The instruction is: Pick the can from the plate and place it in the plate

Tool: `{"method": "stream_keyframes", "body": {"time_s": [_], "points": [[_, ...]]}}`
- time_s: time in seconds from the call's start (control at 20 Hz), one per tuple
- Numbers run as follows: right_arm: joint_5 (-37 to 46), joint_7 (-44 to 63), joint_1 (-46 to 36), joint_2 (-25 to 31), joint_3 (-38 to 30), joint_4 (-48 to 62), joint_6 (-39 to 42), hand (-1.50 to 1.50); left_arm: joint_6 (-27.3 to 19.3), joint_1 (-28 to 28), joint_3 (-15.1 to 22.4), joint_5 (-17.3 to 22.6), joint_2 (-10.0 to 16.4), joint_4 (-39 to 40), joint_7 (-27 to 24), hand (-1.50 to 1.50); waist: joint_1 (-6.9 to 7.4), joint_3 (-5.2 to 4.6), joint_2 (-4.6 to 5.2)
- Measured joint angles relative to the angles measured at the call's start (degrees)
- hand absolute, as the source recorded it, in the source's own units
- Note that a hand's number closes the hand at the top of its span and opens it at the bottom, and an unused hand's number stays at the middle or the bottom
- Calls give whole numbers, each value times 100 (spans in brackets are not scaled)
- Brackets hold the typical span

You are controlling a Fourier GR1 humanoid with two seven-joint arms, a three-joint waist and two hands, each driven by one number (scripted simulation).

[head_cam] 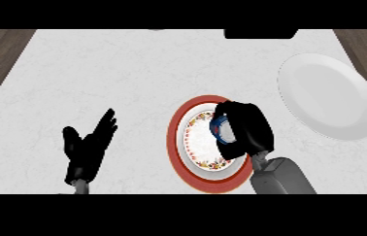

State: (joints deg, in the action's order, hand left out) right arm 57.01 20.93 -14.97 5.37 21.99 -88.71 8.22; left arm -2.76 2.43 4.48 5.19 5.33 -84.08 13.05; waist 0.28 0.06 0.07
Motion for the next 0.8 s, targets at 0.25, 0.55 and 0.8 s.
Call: {"method": "stream_keyframes", "body": {"time_s": [0.25, 0.55, 0.8], "points": [[563, 1503, -545, -118, -1351, 406, -938, 150, 7, 1, -16, -4, 32, -84, -26, 0, -29, -6, 102], [1684, 3235, -1381, 84, -2471, 857, -1901, 150, 50, -105, 41, -18, 24, -127, -30, 0, 188, -35, 203], [2762, 4044, -2070, 293, -3223, 1253, -2416, 150, 127, -212, 134, -36, 15, -109, -1, 0, 413, -32, 264]]}}
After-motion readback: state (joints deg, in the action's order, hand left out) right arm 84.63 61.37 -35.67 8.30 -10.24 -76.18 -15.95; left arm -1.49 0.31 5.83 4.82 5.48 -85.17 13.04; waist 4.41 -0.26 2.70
